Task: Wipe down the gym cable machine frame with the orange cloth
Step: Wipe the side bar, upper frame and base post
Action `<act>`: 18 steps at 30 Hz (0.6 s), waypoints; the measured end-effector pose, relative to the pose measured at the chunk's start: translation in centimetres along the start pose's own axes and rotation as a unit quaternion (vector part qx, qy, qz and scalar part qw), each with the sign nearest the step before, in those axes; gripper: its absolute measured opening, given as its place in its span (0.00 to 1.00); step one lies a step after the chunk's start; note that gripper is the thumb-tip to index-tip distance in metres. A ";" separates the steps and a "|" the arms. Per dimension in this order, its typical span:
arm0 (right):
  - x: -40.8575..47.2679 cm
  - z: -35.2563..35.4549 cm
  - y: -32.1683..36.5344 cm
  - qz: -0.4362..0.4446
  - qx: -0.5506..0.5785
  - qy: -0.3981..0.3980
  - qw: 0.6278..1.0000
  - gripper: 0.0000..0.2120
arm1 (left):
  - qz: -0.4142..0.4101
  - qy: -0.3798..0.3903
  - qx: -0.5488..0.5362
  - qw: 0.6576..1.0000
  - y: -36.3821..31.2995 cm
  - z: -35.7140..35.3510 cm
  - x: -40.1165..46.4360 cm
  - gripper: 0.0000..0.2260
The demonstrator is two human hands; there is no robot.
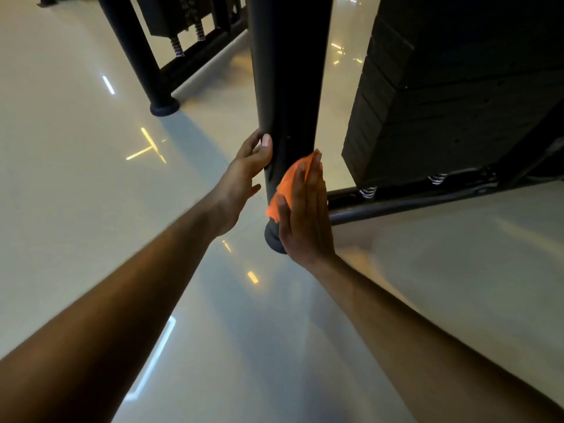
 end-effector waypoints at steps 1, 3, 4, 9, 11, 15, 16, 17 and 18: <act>1.4 0.3 1.2 -0.008 0.034 -0.030 0.999 0.36 | -0.005 -0.001 0.003 1.000 0.3 -0.1 0.1 0.22; 3.9 0.4 2.7 -0.032 0.066 -0.080 0.994 0.35 | -0.015 -0.011 0.005 1.000 0.5 -0.1 0.2 0.17; 4.3 0.3 2.8 -0.041 0.059 -0.090 0.993 0.35 | -0.016 -0.019 0.001 1.000 0.5 0.0 0.2 0.17; 0.5 -0.2 -0.8 0.056 -0.110 -0.018 0.992 0.42 | -0.015 -0.027 -0.008 0.999 0.8 0.6 0.7 0.25; 1.4 0.4 -0.3 0.056 -0.091 -0.019 0.994 0.37 | -0.009 -0.031 -0.011 0.999 0.8 0.8 0.8 0.26; 4.5 1.4 1.9 0.058 -0.043 -0.076 0.994 0.32 | 0.001 -0.026 -0.015 1.000 1.3 1.4 1.2 0.27; 4.8 1.4 1.8 0.063 -0.042 -0.091 0.993 0.32 | -0.002 -0.023 -0.008 1.000 1.4 1.4 1.3 0.26; 4.6 1.2 1.4 0.065 -0.043 -0.099 0.992 0.32 | -0.007 -0.023 0.001 1.000 1.6 1.2 1.3 0.25; 4.1 0.8 0.9 0.061 -0.046 -0.098 0.992 0.32 | -0.012 -0.023 0.009 1.000 1.7 1.1 1.3 0.24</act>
Point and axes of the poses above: each hand's wrist, its own x-axis towards the middle knuckle, its own z-axis out of the back of the hand, y = z × x, the point moved 1 cm from there along x, towards the middle knuckle, and after that the axes turned 2 degrees about -y, right-handed, at the moved point
